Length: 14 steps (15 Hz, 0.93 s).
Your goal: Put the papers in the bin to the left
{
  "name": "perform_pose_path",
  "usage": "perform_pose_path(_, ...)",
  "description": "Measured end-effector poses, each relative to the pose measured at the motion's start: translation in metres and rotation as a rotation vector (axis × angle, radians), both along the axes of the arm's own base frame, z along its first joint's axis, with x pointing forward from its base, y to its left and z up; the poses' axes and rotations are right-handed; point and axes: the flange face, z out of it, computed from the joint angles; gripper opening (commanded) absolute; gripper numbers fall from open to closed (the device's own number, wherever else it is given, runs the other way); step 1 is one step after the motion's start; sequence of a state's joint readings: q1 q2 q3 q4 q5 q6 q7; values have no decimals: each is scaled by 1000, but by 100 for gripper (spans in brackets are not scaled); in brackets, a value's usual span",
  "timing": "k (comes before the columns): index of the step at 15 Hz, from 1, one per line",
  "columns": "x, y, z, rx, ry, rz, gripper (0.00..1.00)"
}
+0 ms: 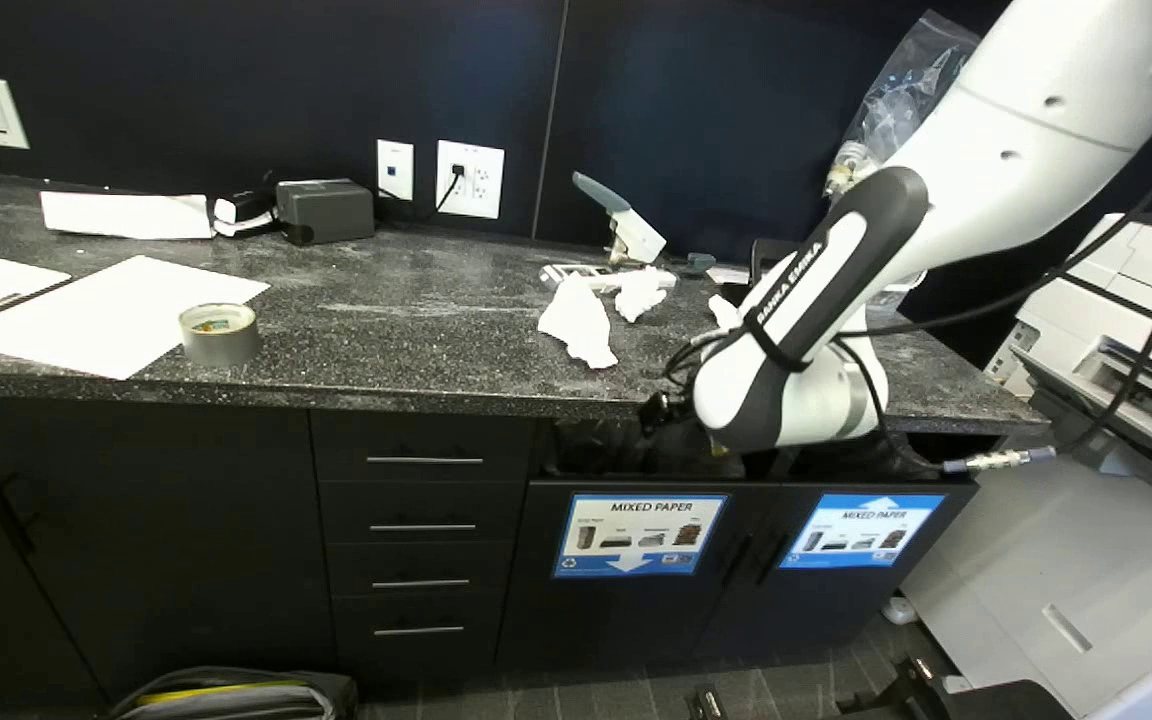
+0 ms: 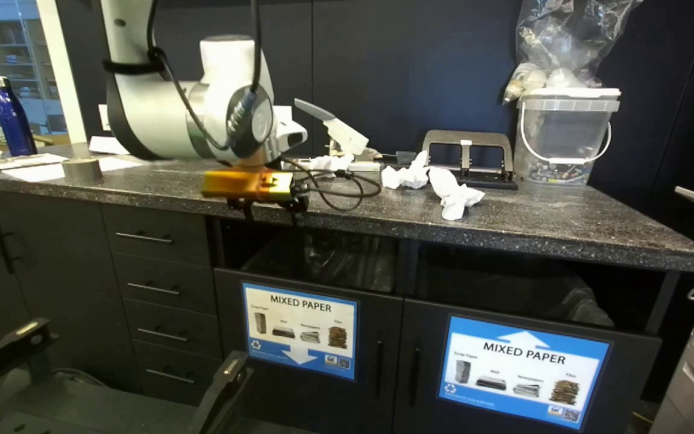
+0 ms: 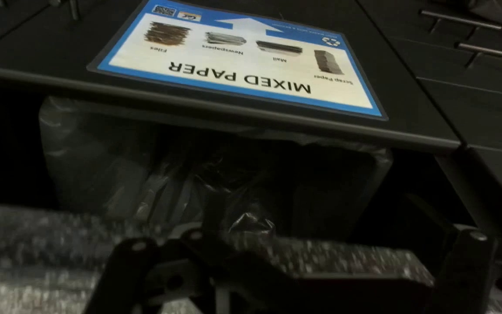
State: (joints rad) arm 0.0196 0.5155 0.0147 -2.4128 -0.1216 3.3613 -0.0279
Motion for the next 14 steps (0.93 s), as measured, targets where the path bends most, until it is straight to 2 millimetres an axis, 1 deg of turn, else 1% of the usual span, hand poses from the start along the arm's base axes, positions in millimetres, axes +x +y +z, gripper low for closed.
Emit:
perform_pose_path(3,33,21,65,-21,37,38,100)
perform_pose_path(5,60,35,107,-31,35,62,100)
perform_pose_path(7,88,43,137,-29,8,76,100)
perform_pose_path(9,117,41,152,-22,-27,75,100)
perform_pose_path(10,131,38,154,-21,-44,72,100)
perform_pose_path(12,160,26,148,-21,-70,56,100)
perform_pose_path(14,187,11,136,-23,-91,31,100)
